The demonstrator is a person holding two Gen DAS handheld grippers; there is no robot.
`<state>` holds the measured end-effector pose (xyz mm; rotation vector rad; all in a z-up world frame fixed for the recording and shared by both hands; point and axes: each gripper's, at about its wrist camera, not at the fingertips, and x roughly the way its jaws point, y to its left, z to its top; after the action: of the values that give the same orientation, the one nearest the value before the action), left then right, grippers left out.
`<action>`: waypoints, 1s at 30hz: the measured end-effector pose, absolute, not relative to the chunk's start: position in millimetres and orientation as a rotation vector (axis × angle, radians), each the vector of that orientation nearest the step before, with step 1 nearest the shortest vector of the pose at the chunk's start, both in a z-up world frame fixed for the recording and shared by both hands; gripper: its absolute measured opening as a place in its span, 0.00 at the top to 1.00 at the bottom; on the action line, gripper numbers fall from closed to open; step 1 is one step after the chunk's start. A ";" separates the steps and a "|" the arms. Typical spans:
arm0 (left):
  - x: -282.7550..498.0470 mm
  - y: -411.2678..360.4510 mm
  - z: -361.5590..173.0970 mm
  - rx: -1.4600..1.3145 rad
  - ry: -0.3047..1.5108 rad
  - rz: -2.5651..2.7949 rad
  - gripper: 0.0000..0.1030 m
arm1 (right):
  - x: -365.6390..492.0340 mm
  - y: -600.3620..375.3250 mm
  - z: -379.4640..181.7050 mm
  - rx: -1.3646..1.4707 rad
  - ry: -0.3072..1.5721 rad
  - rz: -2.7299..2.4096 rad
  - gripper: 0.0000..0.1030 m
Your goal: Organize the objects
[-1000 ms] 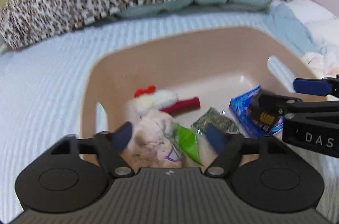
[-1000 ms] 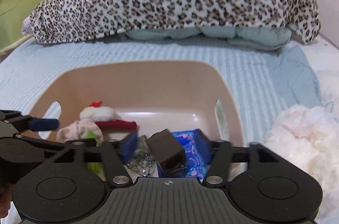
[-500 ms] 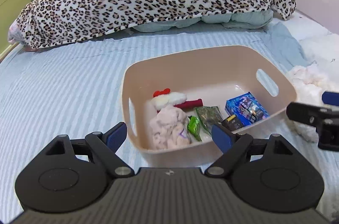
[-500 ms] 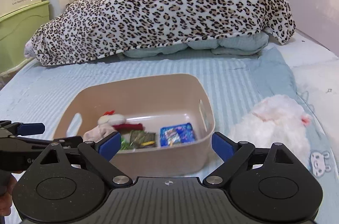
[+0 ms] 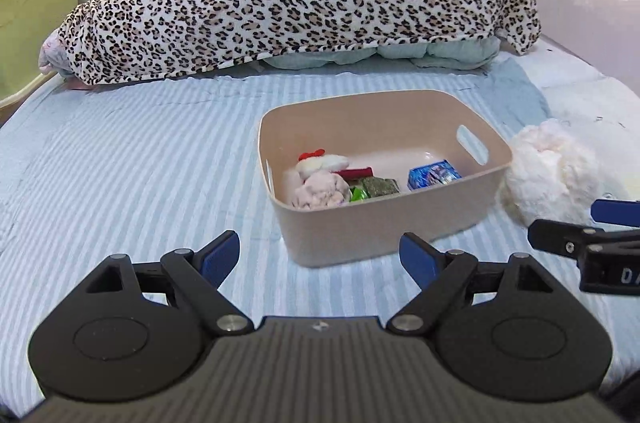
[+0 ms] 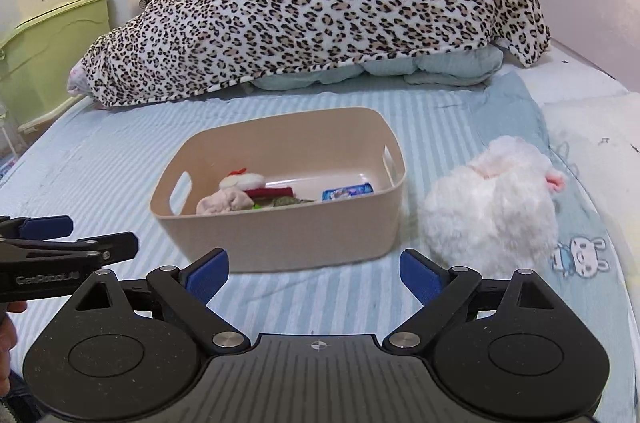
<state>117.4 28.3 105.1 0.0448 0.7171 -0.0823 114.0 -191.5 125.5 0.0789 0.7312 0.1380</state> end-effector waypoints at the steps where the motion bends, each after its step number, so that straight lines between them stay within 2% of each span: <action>1: 110.6 29.1 105.5 0.048 0.713 -0.081 0.15 | 107.7 -191.8 125.4 0.084 0.720 0.134 0.09; 30: 2.1 27.4 103.1 0.053 0.736 -0.137 0.15 | -1.7 -192.8 129.2 0.078 0.721 0.159 0.09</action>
<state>2.1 27.4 103.1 0.0526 0.7357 -0.1370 -1.7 -192.8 129.2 0.0778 0.7208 0.1586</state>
